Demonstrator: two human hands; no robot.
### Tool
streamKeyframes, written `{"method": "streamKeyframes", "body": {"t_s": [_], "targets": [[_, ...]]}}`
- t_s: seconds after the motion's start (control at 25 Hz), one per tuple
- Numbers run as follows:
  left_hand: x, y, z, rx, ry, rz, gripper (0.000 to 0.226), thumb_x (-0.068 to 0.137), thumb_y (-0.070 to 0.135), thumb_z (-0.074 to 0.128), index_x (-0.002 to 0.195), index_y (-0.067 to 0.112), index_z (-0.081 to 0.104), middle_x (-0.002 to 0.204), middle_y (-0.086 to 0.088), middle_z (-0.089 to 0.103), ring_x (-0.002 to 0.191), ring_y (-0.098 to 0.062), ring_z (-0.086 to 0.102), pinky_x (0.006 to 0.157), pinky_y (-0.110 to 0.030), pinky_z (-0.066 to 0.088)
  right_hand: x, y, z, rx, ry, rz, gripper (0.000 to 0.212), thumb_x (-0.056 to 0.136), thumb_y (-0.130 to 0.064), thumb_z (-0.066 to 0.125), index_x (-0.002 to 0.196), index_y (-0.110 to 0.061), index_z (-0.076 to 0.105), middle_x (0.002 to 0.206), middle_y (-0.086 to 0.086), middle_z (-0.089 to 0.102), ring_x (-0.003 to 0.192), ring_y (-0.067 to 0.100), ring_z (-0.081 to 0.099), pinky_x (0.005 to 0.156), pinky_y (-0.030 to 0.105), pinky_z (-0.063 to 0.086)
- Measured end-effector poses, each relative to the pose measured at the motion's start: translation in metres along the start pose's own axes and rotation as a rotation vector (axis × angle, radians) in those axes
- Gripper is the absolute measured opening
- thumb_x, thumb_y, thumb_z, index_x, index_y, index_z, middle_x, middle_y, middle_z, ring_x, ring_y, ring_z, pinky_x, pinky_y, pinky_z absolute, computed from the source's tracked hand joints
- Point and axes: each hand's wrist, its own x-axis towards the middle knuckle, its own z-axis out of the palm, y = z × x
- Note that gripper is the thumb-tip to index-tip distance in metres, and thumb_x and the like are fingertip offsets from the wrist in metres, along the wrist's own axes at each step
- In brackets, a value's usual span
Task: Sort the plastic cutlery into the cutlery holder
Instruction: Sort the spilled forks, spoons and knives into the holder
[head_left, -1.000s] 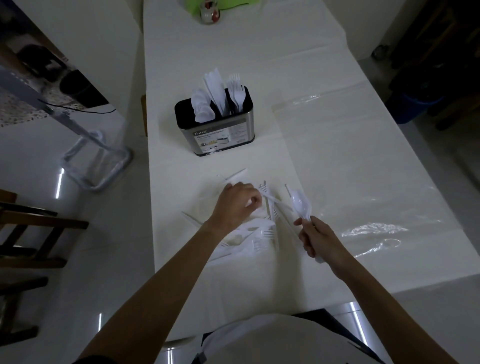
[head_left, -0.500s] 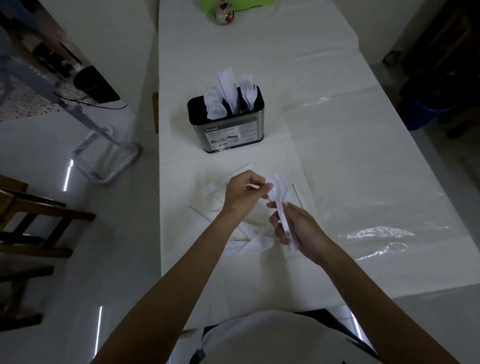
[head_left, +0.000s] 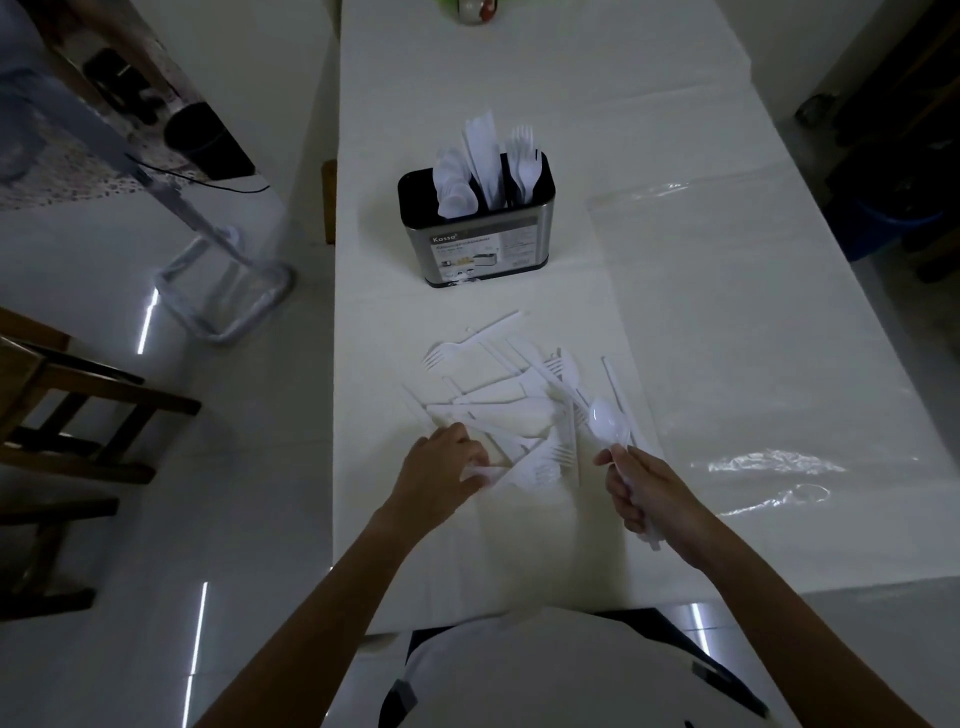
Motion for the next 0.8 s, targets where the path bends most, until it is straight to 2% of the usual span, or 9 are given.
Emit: {"method": "streamKeyframes", "body": {"t_s": [0.12,0.24,0.4,0.52,0.56,0.68,0.8], "targets": [[0.007,0.008,0.002,0.033,0.024,0.047,0.028,0.088,0.039,0.059,0.101,0.016,0.067,0.108,-0.002,0.057,0.099,-0.017,0.054,0.075,-0.022,0.028,-0.001,0.005,0.002,-0.007,0.035,0.011,0.030,0.101,-0.028,0.036,0.100,-0.004,0.054,0.054,-0.001,0.040,0.037,0.010,0.031,0.038,0.021,0.026],[0.016,0.019,-0.003,-0.049,0.020,0.052,0.022,0.085,0.037,0.062,0.091,0.017,0.068,0.098,0.002,0.067,0.094,-0.016,0.055,0.074,-0.023,0.028,0.000,0.005,0.005,0.012,0.071,0.005,0.028,0.101,-0.028,0.037,0.095,-0.006,0.055,0.052,-0.003,0.042,0.036,0.010,0.032,0.038,0.020,0.027],[0.031,0.039,-0.015,-0.227,-0.061,0.033,0.009,0.079,0.020,0.068,0.087,0.015,0.070,0.087,0.000,0.072,0.079,-0.012,0.061,0.078,-0.028,0.044,0.001,0.003,-0.002,0.007,0.156,-0.009,0.028,0.101,-0.028,0.037,0.093,-0.009,0.057,0.055,-0.001,0.043,0.035,0.010,0.034,0.038,0.021,0.029],[0.039,0.054,-0.030,-0.486,-0.216,-0.033,0.019,0.082,0.008,0.065,0.100,0.009,0.071,0.087,-0.002,0.068,0.067,-0.003,0.053,0.062,-0.011,0.042,0.001,0.002,-0.009,0.035,0.220,-0.026,0.025,0.101,-0.025,0.039,0.095,-0.008,0.057,0.059,0.002,0.043,0.036,0.009,0.035,0.038,0.021,0.029],[0.040,0.058,-0.036,-0.565,-0.281,-0.069,0.022,0.084,0.006,0.061,0.104,0.010,0.071,0.085,-0.001,0.065,0.064,-0.002,0.051,0.059,-0.009,0.040,0.000,0.002,-0.010,0.051,0.232,-0.026,0.024,0.100,-0.024,0.040,0.095,-0.008,0.057,0.059,0.003,0.043,0.036,0.009,0.035,0.037,0.021,0.029],[0.040,0.064,-0.053,-0.612,-0.452,-0.207,0.026,0.088,0.006,0.053,0.109,0.011,0.069,0.076,0.002,0.058,0.059,-0.008,0.043,0.052,-0.014,0.035,0.000,0.004,-0.011,0.080,0.239,-0.006,0.022,0.099,-0.022,0.041,0.095,-0.009,0.058,0.059,0.002,0.044,0.037,0.009,0.036,0.036,0.021,0.030],[0.038,0.056,-0.064,-0.600,-0.523,-0.318,0.024,0.092,0.015,0.050,0.107,0.012,0.069,0.074,0.001,0.050,0.058,-0.012,0.036,0.051,-0.020,0.027,0.002,0.005,-0.007,0.083,0.221,0.009,0.020,0.099,-0.022,0.041,0.094,-0.010,0.057,0.059,0.001,0.044,0.037,0.008,0.036,0.037,0.021,0.030]]}}
